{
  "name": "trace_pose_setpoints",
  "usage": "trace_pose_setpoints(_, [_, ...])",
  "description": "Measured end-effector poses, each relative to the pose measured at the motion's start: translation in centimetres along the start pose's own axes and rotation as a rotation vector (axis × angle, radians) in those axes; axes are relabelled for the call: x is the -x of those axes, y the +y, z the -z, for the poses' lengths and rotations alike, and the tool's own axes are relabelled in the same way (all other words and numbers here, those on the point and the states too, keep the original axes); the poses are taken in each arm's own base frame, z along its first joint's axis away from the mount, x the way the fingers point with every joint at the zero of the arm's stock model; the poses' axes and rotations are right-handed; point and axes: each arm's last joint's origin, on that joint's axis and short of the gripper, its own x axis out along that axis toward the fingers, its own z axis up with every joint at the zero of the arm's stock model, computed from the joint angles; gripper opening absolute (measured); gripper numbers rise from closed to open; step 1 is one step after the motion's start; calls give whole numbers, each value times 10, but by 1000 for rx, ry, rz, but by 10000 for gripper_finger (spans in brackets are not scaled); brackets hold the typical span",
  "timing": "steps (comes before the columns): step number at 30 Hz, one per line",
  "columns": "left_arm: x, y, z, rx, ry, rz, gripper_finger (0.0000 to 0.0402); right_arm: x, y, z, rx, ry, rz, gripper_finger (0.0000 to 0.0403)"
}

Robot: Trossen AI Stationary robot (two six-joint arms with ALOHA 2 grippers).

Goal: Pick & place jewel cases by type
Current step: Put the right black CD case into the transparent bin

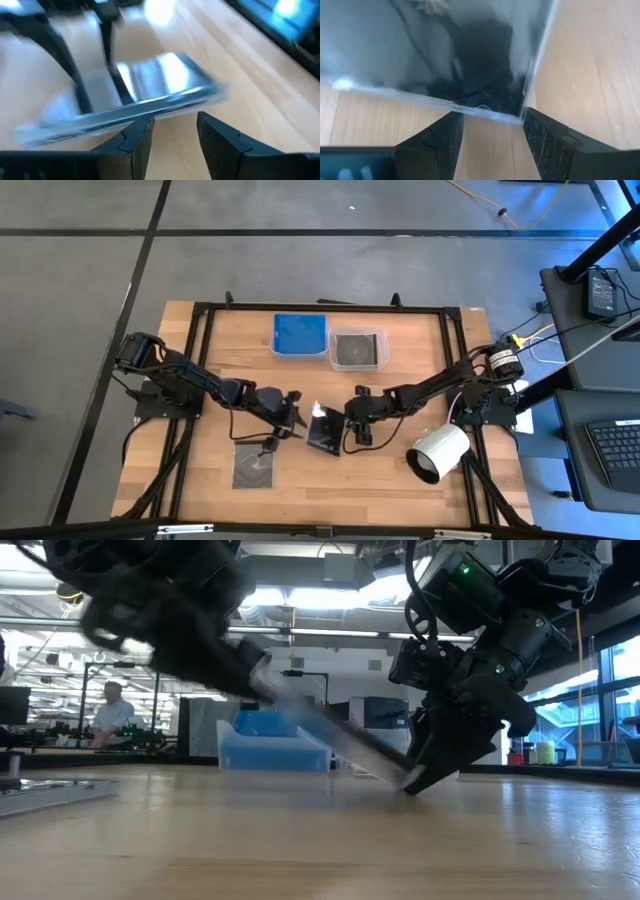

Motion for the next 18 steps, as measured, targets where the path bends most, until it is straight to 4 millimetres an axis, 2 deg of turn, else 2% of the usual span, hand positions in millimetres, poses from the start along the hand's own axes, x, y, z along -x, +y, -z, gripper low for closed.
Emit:
trace_pose_setpoints(6, [0,1,-8,-16,-76,-22,155,0,0,-2,-5,-22,-1,210])
trace_pose_setpoints(18, [1,2,-9,-43,-89,-95,144,0,0,-3,-3,-35,-4,210])
